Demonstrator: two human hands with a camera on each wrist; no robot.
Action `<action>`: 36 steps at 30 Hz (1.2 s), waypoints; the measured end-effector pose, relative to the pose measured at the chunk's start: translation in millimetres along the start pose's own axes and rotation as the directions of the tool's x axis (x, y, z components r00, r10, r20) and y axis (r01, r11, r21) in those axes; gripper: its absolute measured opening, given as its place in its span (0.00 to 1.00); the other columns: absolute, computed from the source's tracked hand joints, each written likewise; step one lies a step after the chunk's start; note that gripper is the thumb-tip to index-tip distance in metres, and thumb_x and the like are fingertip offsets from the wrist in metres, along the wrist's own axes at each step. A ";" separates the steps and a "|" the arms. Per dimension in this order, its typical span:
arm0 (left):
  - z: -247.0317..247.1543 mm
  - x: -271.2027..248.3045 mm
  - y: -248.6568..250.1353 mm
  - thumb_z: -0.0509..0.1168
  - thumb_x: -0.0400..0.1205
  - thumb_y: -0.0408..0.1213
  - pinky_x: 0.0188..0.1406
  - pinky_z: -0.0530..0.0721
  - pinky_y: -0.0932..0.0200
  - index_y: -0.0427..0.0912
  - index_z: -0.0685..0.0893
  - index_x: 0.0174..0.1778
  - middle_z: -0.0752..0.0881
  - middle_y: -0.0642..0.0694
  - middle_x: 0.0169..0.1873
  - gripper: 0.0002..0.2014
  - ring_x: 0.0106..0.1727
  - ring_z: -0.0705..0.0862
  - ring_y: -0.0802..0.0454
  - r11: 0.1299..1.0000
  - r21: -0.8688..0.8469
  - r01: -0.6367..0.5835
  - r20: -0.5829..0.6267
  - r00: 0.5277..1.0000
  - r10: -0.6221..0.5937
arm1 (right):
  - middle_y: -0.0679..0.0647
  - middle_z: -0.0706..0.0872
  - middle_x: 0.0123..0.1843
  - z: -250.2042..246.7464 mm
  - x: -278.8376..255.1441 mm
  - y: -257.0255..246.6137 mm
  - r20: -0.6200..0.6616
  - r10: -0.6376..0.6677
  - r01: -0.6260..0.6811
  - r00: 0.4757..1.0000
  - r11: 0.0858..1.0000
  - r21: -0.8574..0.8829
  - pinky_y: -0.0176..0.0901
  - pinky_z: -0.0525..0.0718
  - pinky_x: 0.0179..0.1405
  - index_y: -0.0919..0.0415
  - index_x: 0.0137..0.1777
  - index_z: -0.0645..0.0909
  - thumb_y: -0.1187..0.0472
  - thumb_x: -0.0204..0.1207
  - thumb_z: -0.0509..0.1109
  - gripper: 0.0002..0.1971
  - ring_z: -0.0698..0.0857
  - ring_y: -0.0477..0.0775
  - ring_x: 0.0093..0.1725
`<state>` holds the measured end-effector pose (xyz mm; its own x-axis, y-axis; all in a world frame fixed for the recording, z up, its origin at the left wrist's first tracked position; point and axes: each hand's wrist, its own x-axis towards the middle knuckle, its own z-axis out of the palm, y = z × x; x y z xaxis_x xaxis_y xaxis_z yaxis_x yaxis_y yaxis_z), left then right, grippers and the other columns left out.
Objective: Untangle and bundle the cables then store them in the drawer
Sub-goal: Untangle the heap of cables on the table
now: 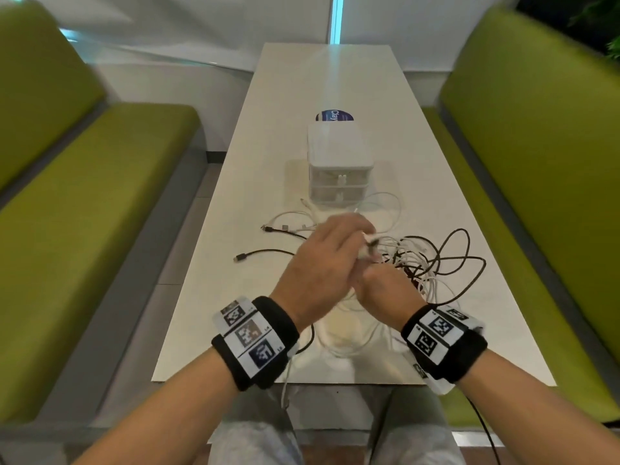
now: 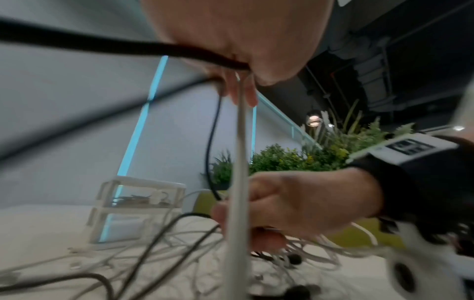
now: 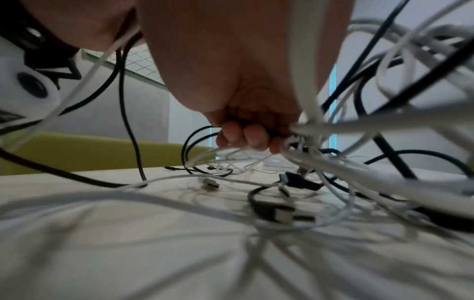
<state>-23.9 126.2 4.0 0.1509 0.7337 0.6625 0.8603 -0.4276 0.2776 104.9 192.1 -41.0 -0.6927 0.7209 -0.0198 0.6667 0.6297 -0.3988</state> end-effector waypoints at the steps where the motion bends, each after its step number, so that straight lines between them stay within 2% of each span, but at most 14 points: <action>1: 4.3 -2.7 5.9 0.57 0.85 0.37 0.62 0.79 0.54 0.31 0.83 0.48 0.85 0.37 0.53 0.13 0.59 0.80 0.44 0.996 -0.050 -0.069 0.048 0.996 0.071 | 0.55 0.82 0.25 2.5 -1.2 -1.0 -0.053 -0.022 0.025 0.998 0.998 0.060 0.47 0.82 0.19 0.63 0.34 0.79 0.63 0.75 0.52 0.15 0.82 0.56 0.22; 4: 20.6 -13.1 11.6 0.51 0.87 0.43 0.58 0.80 0.54 0.34 0.81 0.54 0.85 0.39 0.52 0.18 0.56 0.80 0.46 0.994 -0.112 -0.011 0.222 0.974 0.036 | 0.45 0.80 0.39 -1.2 0.3 1.7 -0.015 0.053 -0.048 0.999 0.968 0.244 0.24 0.76 0.43 0.57 0.37 0.78 0.70 0.77 0.58 0.12 0.82 0.47 0.43; 6: 29.1 -18.5 5.3 0.50 0.86 0.43 0.59 0.80 0.54 0.36 0.80 0.59 0.84 0.41 0.56 0.18 0.58 0.80 0.47 0.986 -0.058 0.159 0.284 0.949 -0.136 | 0.55 0.85 0.42 1.2 5.1 5.6 0.068 0.083 -0.097 0.994 0.967 0.237 0.37 0.80 0.48 0.65 0.42 0.83 0.74 0.76 0.61 0.10 0.84 0.54 0.49; 7: 32.8 -20.4 0.2 0.49 0.85 0.44 0.59 0.79 0.55 0.37 0.80 0.60 0.83 0.42 0.57 0.19 0.59 0.81 0.47 0.976 -0.024 0.215 0.284 0.938 -0.199 | 0.62 0.88 0.41 1.0 6.8 6.7 0.062 0.054 -0.066 0.997 0.978 0.198 0.48 0.81 0.45 0.71 0.42 0.84 0.73 0.75 0.60 0.10 0.86 0.59 0.46; 9: 38.9 -22.6 -8.3 0.50 0.86 0.43 0.55 0.79 0.53 0.37 0.79 0.57 0.83 0.42 0.53 0.17 0.54 0.81 0.46 0.966 0.024 0.256 0.267 0.930 -0.253 | 0.67 0.88 0.36 2.9 5.4 8.0 0.048 0.032 -0.039 0.998 0.988 0.146 0.51 0.79 0.36 0.70 0.38 0.83 0.67 0.73 0.58 0.13 0.86 0.65 0.37; 12: 42.5 -20.2 -13.1 0.51 0.86 0.42 0.42 0.71 0.55 0.39 0.76 0.44 0.80 0.43 0.39 0.13 0.38 0.77 0.46 0.968 0.126 0.215 0.196 0.951 -0.237 | 0.65 0.87 0.38 3.6 -0.7 7.6 0.030 -0.067 0.065 0.997 0.997 0.044 0.48 0.77 0.35 0.66 0.41 0.80 0.65 0.76 0.61 0.08 0.85 0.67 0.38; 15: 38.4 -21.2 -15.6 0.49 0.86 0.43 0.34 0.71 0.56 0.40 0.75 0.42 0.78 0.43 0.37 0.14 0.32 0.74 0.47 0.964 0.115 0.238 0.190 0.948 -0.257 | 0.58 0.88 0.44 2.2 -2.5 6.3 0.017 -0.108 0.107 0.994 0.992 0.062 0.44 0.74 0.38 0.62 0.48 0.80 0.64 0.80 0.63 0.04 0.84 0.60 0.42; 17: 33.5 -23.8 -18.0 0.49 0.85 0.43 0.28 0.75 0.51 0.40 0.74 0.42 0.79 0.44 0.34 0.14 0.29 0.73 0.48 0.969 0.086 0.233 0.212 0.946 -0.246 | 0.48 0.84 0.43 1.4 -0.9 7.2 0.014 -0.129 0.126 0.992 0.985 0.120 0.43 0.76 0.41 0.58 0.52 0.81 0.56 0.83 0.63 0.07 0.81 0.51 0.40; 19: 24.4 -22.4 -19.9 0.50 0.86 0.45 0.23 0.70 0.56 0.41 0.74 0.41 0.78 0.46 0.30 0.15 0.26 0.70 0.51 0.970 0.082 0.229 0.179 0.954 -0.241 | 0.45 0.80 0.39 0.7 -0.7 10.9 0.023 -0.160 0.157 0.987 0.982 0.106 0.44 0.74 0.37 0.56 0.48 0.79 0.49 0.84 0.59 0.13 0.79 0.49 0.37; 23: -2.8 -8.5 -27.9 0.49 0.87 0.51 0.25 0.60 0.63 0.46 0.68 0.39 0.73 0.51 0.27 0.15 0.23 0.67 0.52 0.960 0.074 0.271 0.046 0.960 -0.275 | 0.45 0.74 0.35 -6.1 1.7 20.6 -0.006 -0.177 0.176 0.984 0.975 0.136 0.48 0.73 0.35 0.56 0.41 0.70 0.46 0.86 0.52 0.17 0.75 0.50 0.35; 28: -29.0 -3.7 -38.7 0.52 0.87 0.46 0.25 0.68 0.71 0.49 0.64 0.40 0.62 0.59 0.25 0.11 0.21 0.61 0.64 0.944 0.059 0.324 -0.106 0.943 -0.317 | 0.46 0.74 0.35 -7.2 12.3 29.2 -0.034 -0.196 0.198 0.980 0.978 0.060 0.48 0.74 0.36 0.55 0.40 0.68 0.39 0.83 0.42 0.23 0.74 0.50 0.35; 31: -27.7 -9.4 -39.7 0.50 0.87 0.48 0.27 0.59 0.62 0.48 0.65 0.39 0.67 0.56 0.27 0.13 0.23 0.64 0.56 0.920 0.141 0.365 0.014 0.929 -0.371 | 0.47 0.74 0.34 -4.2 14.4 31.0 -0.036 -0.174 0.174 0.984 0.985 0.011 0.48 0.72 0.35 0.54 0.38 0.66 0.43 0.85 0.46 0.20 0.74 0.51 0.34; 33: -24.2 -13.7 -40.0 0.48 0.88 0.50 0.29 0.62 0.58 0.47 0.66 0.38 0.72 0.53 0.28 0.15 0.26 0.69 0.50 0.890 0.229 0.395 0.091 0.902 -0.423 | 0.47 0.75 0.34 -3.6 13.3 28.9 -0.057 -0.196 0.195 0.979 0.981 -0.019 0.50 0.73 0.35 0.53 0.39 0.65 0.43 0.85 0.46 0.19 0.75 0.53 0.35; 36: -17.6 -14.1 -27.7 0.51 0.88 0.49 0.33 0.60 0.58 0.48 0.68 0.39 0.71 0.54 0.30 0.14 0.30 0.69 0.50 0.910 0.242 0.336 0.135 0.917 -0.374 | 0.49 0.78 0.35 -3.3 13.0 19.2 -0.073 -0.272 0.272 0.959 0.962 -0.019 0.51 0.76 0.35 0.55 0.40 0.70 0.42 0.83 0.45 0.21 0.77 0.54 0.36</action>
<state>-58.4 118.4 -0.8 -0.1180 0.9043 0.4103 0.9518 -0.0149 0.3065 109.6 214.5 -45.9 -0.8259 0.5415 0.1570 0.4586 0.8072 -0.3718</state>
